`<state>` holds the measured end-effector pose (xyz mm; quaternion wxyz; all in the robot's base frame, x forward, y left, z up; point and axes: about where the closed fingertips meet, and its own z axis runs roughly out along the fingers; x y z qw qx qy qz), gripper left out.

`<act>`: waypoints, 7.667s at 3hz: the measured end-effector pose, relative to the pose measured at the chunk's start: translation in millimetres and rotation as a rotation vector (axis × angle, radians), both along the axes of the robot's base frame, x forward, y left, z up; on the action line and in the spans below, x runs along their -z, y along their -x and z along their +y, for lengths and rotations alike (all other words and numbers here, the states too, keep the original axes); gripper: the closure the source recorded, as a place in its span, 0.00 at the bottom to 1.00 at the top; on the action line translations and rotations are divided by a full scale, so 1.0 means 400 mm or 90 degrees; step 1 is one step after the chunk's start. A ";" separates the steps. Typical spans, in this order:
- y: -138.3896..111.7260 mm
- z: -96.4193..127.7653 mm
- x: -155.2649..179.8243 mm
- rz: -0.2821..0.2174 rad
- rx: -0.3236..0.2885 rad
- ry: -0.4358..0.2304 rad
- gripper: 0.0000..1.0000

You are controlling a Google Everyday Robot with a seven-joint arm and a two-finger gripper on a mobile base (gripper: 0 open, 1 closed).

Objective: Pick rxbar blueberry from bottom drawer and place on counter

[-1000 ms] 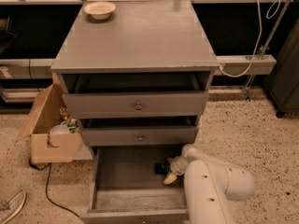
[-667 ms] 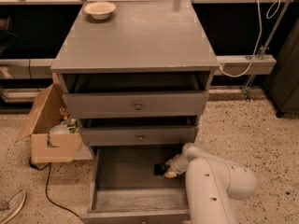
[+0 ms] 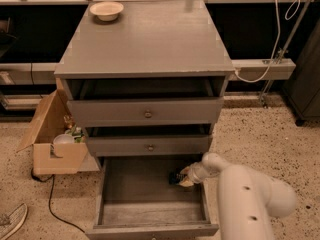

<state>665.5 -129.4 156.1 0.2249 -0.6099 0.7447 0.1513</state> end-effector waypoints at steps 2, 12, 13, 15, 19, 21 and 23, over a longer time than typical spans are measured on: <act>0.095 -0.062 -0.370 -0.163 -0.069 -0.103 1.00; 0.145 0.006 0.090 0.019 -0.067 0.022 0.00; 0.155 0.021 0.156 0.051 -0.054 0.039 0.00; 0.157 0.029 0.153 0.058 -0.048 0.055 0.47; 0.147 -0.018 -0.025 -0.016 -0.068 0.028 1.00; 0.166 -0.031 -0.175 -0.072 -0.088 0.044 1.00; 0.207 -0.019 -0.502 -0.178 -0.179 -0.050 1.00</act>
Offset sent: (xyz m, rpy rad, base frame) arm -0.1204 -0.0378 0.2441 0.3386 -0.2280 0.3322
